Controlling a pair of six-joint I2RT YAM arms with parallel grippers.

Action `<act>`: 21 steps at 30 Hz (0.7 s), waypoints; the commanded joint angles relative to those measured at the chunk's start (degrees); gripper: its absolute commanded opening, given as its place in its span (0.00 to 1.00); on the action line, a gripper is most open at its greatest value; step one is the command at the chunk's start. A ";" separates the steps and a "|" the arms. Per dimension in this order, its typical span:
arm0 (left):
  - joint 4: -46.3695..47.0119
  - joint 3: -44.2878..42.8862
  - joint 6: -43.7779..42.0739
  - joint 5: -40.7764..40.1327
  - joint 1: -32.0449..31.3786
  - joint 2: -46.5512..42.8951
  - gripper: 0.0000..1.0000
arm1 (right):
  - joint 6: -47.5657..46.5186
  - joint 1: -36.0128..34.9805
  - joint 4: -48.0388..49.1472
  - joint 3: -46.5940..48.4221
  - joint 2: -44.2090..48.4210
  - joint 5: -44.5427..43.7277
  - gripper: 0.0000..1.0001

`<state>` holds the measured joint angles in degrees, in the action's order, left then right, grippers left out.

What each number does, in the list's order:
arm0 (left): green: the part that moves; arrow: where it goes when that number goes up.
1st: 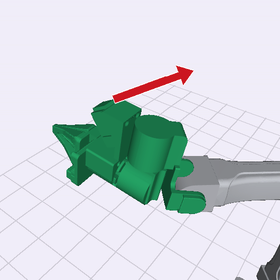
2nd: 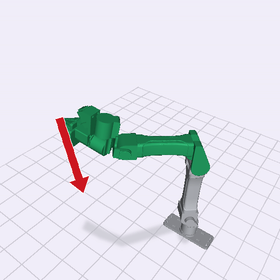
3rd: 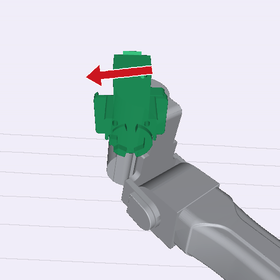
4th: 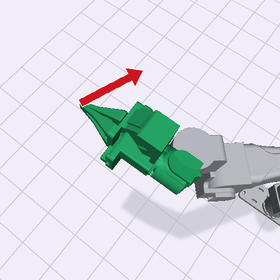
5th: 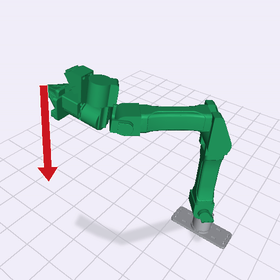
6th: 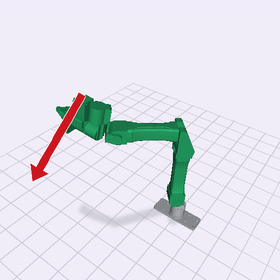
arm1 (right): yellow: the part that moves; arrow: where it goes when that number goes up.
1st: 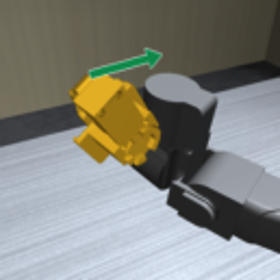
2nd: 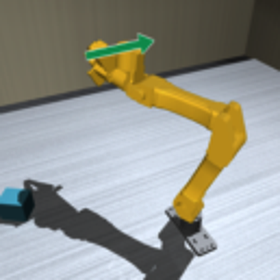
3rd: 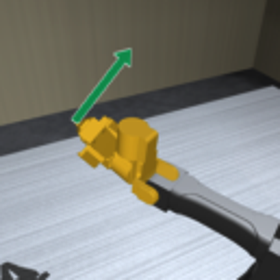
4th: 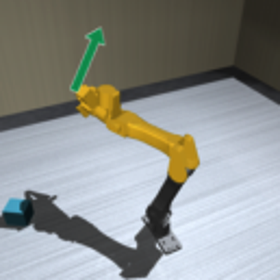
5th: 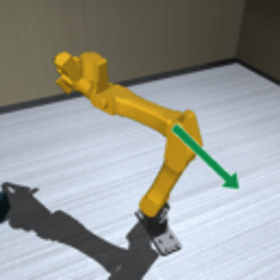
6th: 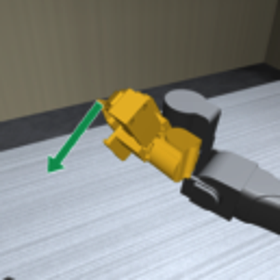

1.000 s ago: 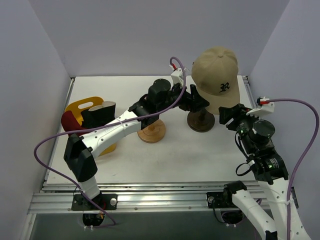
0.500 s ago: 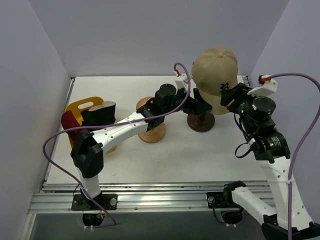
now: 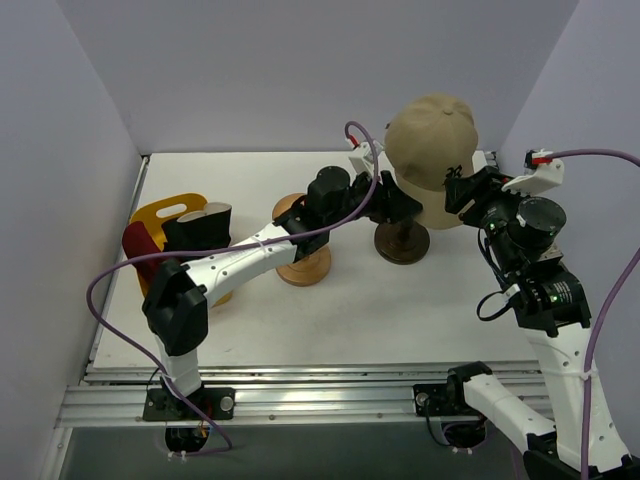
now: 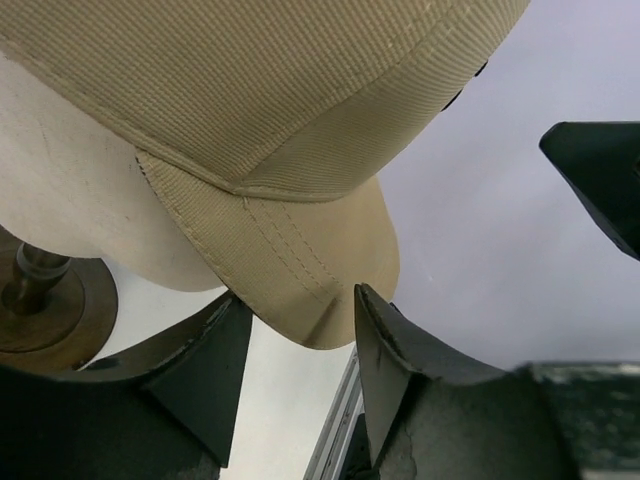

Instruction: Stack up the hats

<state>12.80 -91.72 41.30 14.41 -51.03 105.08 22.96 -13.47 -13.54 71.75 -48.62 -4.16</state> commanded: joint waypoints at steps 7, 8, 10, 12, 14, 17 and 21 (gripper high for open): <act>3.73 -2.14 1.68 1.76 -0.22 0.57 0.30 | -1.69 0.29 1.76 1.03 0.54 3.55 0.52; 3.64 -2.14 1.77 1.76 -0.22 0.31 0.28 | -1.69 0.29 2.02 0.77 0.54 3.55 0.52; 3.38 -2.41 2.47 2.11 -0.13 0.13 0.21 | -1.95 0.29 2.38 -0.02 0.54 5.82 0.52; 3.55 -3.11 3.08 2.90 -0.13 0.04 0.16 | -2.22 0.29 2.38 -0.55 0.46 6.01 0.52; 4.16 -3.46 4.31 3.95 -0.13 -0.13 0.13 | -2.48 0.29 2.38 -0.99 0.54 6.18 0.52; 5.48 -3.73 6.51 5.01 -0.13 -0.49 0.12 | -2.57 0.29 2.29 -1.26 0.89 6.10 0.52; 9.95 -3.29 11.77 8.07 0.49 -0.22 0.07 | -2.83 0.29 1.94 -1.43 2.04 5.92 0.52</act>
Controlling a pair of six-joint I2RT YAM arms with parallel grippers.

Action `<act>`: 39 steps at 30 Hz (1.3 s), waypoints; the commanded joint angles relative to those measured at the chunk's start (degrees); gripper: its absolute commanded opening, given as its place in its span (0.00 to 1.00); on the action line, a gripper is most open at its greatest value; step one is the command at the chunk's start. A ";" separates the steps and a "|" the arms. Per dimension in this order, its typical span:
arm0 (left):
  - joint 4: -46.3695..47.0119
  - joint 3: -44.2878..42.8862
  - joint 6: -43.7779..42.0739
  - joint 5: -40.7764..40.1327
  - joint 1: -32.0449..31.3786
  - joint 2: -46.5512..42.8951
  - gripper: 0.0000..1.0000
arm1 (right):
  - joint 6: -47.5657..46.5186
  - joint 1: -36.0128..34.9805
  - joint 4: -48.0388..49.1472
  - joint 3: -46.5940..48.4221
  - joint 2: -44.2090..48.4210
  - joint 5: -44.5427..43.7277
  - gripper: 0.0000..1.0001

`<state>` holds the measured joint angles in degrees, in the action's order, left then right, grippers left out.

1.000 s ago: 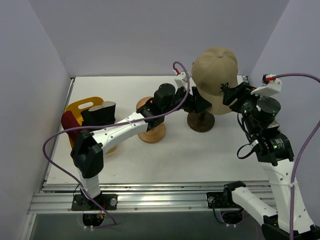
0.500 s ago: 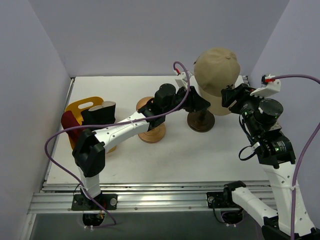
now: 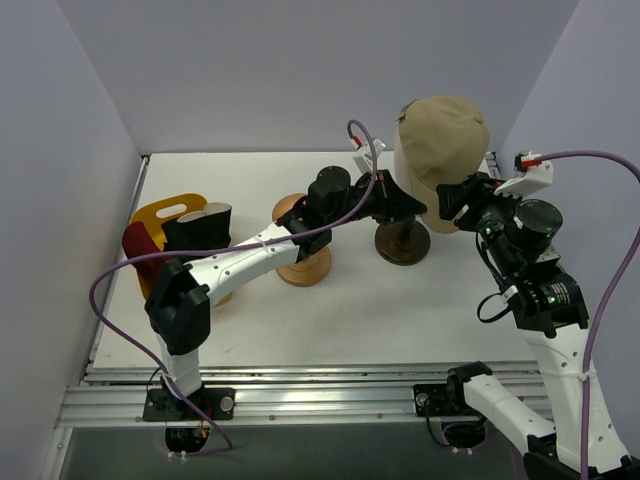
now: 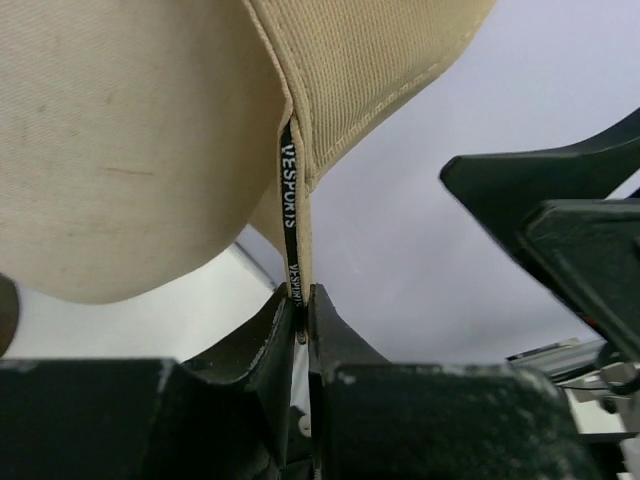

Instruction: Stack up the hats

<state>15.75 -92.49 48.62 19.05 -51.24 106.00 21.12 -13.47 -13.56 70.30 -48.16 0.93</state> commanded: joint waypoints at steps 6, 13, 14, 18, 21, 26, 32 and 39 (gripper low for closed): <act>18.51 -0.42 15.18 5.30 1.41 -0.18 0.02 | -2.58 0.29 -0.06 -0.16 2.72 -0.75 0.52; 22.30 2.04 20.01 3.81 2.20 0.09 0.02 | -3.28 0.29 -1.11 -1.22 4.13 -3.39 0.52; 23.00 2.57 20.54 3.63 2.37 0.09 0.02 | -3.46 0.29 -1.20 -1.13 4.30 -3.48 0.52; 28.00 5.64 23.97 3.01 3.43 0.44 0.02 | -3.63 0.20 -1.55 -1.75 4.57 -3.83 0.53; 30.21 7.41 26.08 2.57 3.87 1.05 0.02 | -3.02 0.29 -1.38 -2.97 4.66 -4.36 0.53; 33.20 8.99 29.07 2.40 4.40 1.93 0.02 | -2.76 0.20 -1.38 -3.86 5.01 -4.79 0.56; 37.77 10.66 33.64 1.69 4.93 2.99 0.02 | 1.72 0.20 -1.64 -6.05 7.47 -8.22 0.66; 43.93 13.73 38.83 0.90 5.80 4.31 0.02 | 6.47 0.38 -0.51 -5.97 1.76 -7.70 0.71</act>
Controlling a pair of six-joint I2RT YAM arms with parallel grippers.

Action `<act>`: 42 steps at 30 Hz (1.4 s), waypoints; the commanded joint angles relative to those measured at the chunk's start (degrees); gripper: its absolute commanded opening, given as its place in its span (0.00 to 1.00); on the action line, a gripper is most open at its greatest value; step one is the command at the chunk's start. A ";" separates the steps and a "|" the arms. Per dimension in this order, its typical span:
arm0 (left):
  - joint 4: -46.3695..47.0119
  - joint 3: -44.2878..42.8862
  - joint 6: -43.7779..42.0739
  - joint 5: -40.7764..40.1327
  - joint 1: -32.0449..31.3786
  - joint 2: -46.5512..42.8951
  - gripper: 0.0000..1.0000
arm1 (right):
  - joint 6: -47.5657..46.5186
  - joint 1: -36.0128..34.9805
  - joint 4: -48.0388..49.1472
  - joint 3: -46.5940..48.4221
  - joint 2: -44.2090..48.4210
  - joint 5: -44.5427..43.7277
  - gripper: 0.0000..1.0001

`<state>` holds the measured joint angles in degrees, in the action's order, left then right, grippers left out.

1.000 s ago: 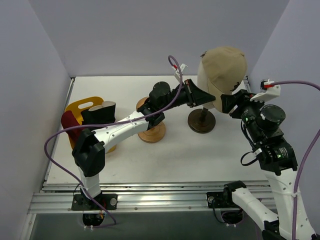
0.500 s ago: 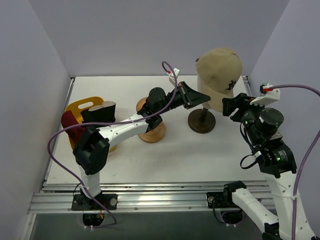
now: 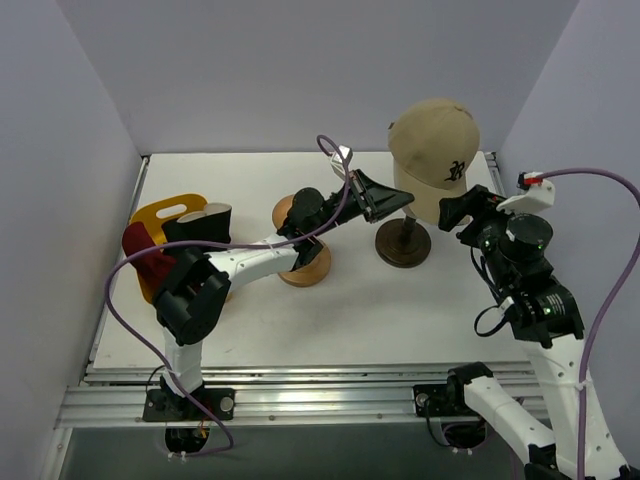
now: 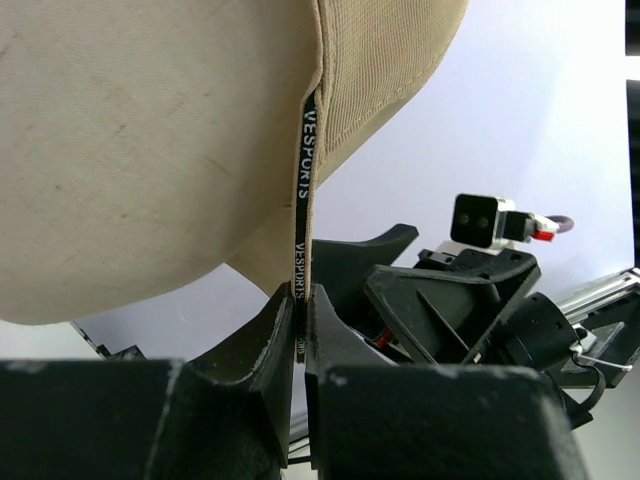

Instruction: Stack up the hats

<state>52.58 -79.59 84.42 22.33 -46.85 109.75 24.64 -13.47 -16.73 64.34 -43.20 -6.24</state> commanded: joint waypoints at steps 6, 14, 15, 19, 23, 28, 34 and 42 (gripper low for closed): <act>7.28 2.86 3.55 -2.02 2.73 -0.15 0.02 | 4.80 1.78 4.34 2.72 -5.49 3.94 0.70; 6.75 3.04 4.52 -0.97 3.61 -0.07 0.02 | 4.36 5.12 4.25 9.23 -7.69 11.77 0.65; 6.75 3.04 4.52 -0.88 3.78 -0.15 0.02 | 4.36 5.56 4.60 9.49 -7.86 13.78 0.64; 5.44 3.04 4.52 -0.36 4.13 -0.33 0.02 | 3.83 9.33 5.57 9.14 -11.63 24.15 0.60; 2.28 3.48 3.30 -0.36 4.40 -1.12 0.03 | 6.19 18.11 8.81 4.58 -10.16 34.25 0.58; -1.51 4.09 -0.57 -0.27 4.66 -3.84 0.23 | 9.54 32.61 14.87 -1.66 -9.53 49.28 0.58; -14.23 2.43 -8.91 -1.32 4.22 -8.24 0.52 | 9.81 35.96 17.00 -5.36 -8.30 50.98 0.58; -19.53 -1.44 -12.35 0.08 3.43 -7.54 0.55 | 19.82 39.05 29.28 -11.68 -6.90 55.89 0.58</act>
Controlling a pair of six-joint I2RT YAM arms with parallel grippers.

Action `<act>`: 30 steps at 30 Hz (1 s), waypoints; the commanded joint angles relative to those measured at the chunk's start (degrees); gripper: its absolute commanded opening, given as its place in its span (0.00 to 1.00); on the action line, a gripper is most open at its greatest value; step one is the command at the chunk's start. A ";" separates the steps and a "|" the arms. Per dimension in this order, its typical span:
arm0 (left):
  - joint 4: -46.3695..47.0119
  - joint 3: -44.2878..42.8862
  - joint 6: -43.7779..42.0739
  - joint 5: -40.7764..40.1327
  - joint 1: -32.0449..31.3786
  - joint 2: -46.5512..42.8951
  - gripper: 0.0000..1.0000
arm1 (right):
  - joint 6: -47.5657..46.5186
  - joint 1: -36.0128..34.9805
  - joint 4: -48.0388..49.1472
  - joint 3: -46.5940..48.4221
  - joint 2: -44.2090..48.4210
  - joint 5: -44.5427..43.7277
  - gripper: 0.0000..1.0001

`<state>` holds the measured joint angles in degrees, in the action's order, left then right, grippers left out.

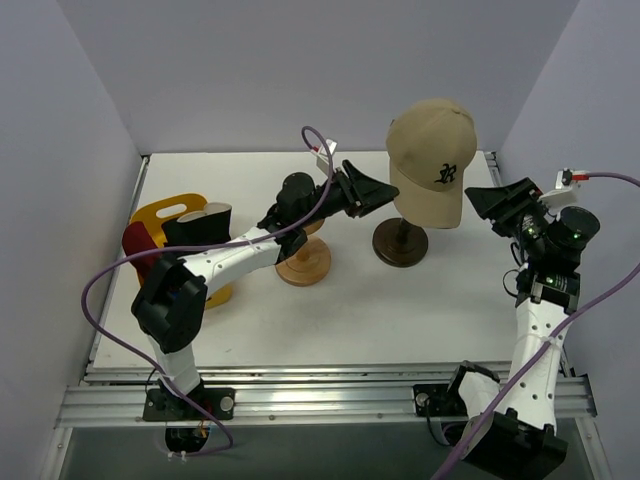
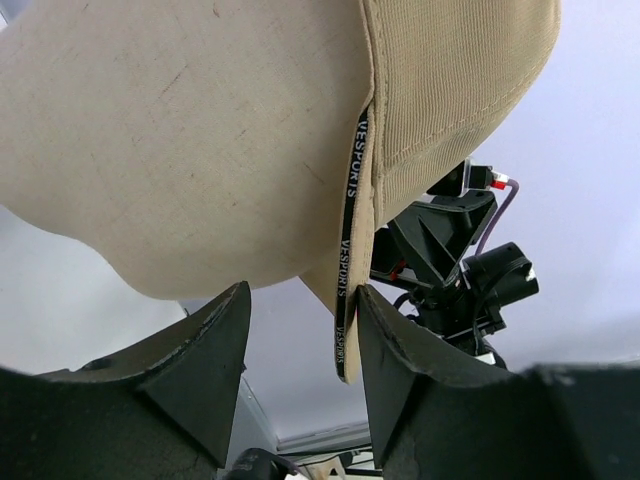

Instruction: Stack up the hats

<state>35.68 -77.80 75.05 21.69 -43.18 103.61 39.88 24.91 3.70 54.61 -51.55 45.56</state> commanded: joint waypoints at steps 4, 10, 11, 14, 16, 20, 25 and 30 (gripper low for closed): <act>-2.46 -4.55 -2.98 2.21 -0.33 -0.08 0.55 | 8.20 0.67 14.66 -6.70 1.28 5.41 0.57; -0.54 -6.31 -1.84 4.58 -0.24 1.85 0.38 | 7.05 0.67 14.40 -7.15 1.45 5.07 0.57; 0.43 -6.22 -1.14 4.93 -0.24 2.55 0.36 | 7.06 0.67 14.49 -7.50 1.71 4.98 0.57; 3.43 -6.75 1.59 5.64 -0.24 3.87 0.26 | 8.11 0.76 16.23 -8.99 2.68 4.80 0.57; 3.87 -6.93 2.56 5.82 -0.24 4.14 0.20 | 9.07 0.76 16.68 -9.61 3.12 4.80 0.57; 3.34 -6.66 3.09 5.38 -0.24 4.49 0.11 | 11.36 0.76 19.75 -11.89 4.00 4.80 0.57; 3.34 -6.49 4.40 5.11 -0.06 4.93 0.04 | 12.59 0.67 20.99 -13.48 4.97 4.45 0.56; 3.52 -6.66 5.20 4.76 -0.06 5.37 0.02 | 15.58 0.67 23.80 -14.53 5.67 4.19 0.55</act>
<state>39.09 -82.46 79.83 27.51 -43.51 107.44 53.08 25.19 21.43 40.42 -47.37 48.69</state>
